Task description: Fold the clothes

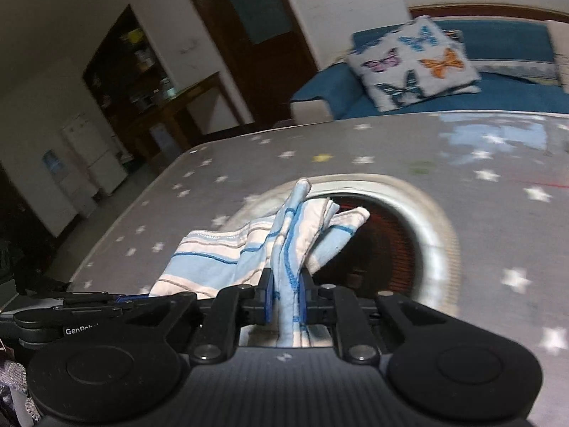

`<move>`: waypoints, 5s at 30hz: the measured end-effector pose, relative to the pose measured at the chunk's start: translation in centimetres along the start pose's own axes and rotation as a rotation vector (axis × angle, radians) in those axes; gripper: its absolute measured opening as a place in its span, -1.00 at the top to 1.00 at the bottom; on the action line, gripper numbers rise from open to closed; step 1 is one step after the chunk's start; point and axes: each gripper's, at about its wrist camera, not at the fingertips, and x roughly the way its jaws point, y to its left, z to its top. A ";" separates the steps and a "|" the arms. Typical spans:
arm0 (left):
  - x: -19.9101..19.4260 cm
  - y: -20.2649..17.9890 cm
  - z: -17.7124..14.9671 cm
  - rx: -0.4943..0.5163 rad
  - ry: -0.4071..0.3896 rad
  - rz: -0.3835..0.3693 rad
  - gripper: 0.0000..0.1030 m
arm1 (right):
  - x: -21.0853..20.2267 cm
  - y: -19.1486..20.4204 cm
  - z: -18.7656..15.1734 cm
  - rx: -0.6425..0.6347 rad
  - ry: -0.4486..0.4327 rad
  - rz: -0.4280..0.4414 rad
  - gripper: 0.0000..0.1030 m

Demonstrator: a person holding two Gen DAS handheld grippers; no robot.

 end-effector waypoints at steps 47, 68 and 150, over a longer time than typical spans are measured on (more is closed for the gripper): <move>2.0 16.9 4.1 -0.101 0.025 0.379 0.15 | 16.6 12.4 4.4 -0.131 0.048 0.067 0.68; 1.4 14.9 2.8 -0.031 0.009 0.386 -0.62 | 15.7 15.2 2.9 -0.321 0.171 0.123 0.73; -6.0 2.5 -9.9 -0.043 -0.044 0.425 -1.00 | 0.5 13.6 -10.4 -0.353 0.025 -0.031 -1.00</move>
